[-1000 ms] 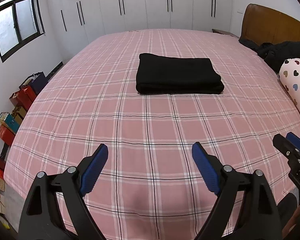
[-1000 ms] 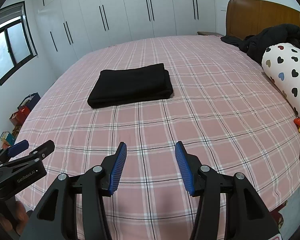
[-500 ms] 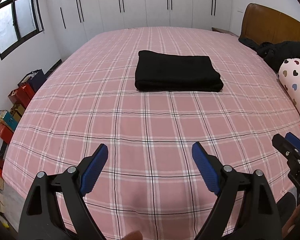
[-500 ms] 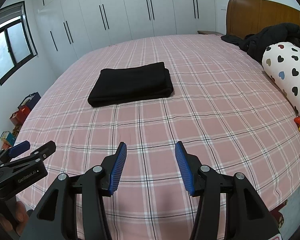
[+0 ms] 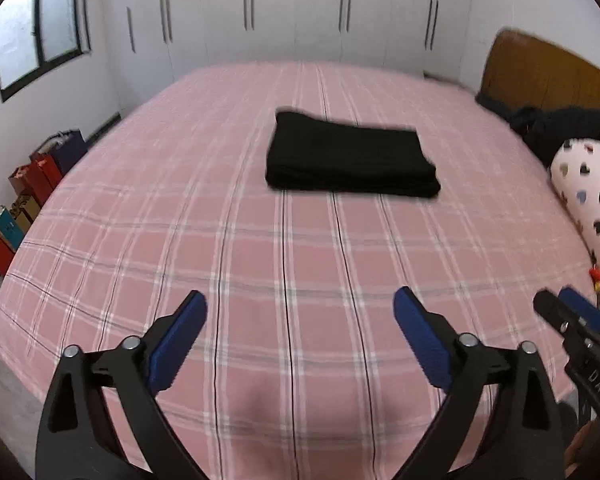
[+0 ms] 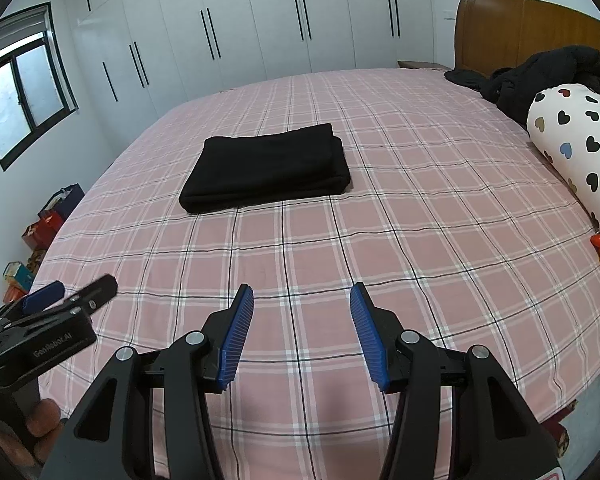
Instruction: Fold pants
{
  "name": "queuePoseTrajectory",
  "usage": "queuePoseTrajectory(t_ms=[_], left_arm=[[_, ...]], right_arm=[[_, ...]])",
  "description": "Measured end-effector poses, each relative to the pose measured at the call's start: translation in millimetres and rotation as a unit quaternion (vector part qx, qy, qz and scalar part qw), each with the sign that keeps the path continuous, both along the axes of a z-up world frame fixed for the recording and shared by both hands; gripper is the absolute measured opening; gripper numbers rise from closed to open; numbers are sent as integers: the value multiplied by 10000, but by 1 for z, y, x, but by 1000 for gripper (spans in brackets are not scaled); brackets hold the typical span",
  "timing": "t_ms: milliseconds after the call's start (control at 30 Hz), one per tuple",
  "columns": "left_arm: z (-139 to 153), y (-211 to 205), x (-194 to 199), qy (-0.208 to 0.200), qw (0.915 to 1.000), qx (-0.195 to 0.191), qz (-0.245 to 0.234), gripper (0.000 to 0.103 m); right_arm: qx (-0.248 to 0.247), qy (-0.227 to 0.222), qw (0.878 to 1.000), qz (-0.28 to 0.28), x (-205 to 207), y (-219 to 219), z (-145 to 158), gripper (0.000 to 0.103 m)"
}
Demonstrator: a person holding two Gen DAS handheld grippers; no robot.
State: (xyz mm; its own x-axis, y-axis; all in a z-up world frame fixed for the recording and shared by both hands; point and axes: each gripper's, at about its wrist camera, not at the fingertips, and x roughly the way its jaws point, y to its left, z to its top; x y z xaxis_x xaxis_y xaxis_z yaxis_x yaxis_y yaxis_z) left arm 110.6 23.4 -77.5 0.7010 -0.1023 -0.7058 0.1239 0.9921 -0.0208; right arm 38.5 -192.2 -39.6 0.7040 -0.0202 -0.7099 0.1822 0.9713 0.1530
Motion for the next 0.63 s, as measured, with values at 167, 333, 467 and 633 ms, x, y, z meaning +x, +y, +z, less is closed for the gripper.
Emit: queuePoseTrajectory(t_ms=[167,333,467,633], left_arm=[[-2,-9,2,80,9997,194,-110,98],[0,-15,-2,-13,9993,333,-166,98],[-4,-20,-1,235,9978,513,-338,98],[-7,-19,-5,302,9981,413,-329,98]], right_arm=[[7,23,10000,0,0,0,-1,50],[0,34,10000,5,0,-1,-3,53],[9,49,10000,19,0,-1,-4,53],[8,50,10000,15,-1,-1,-4,54]])
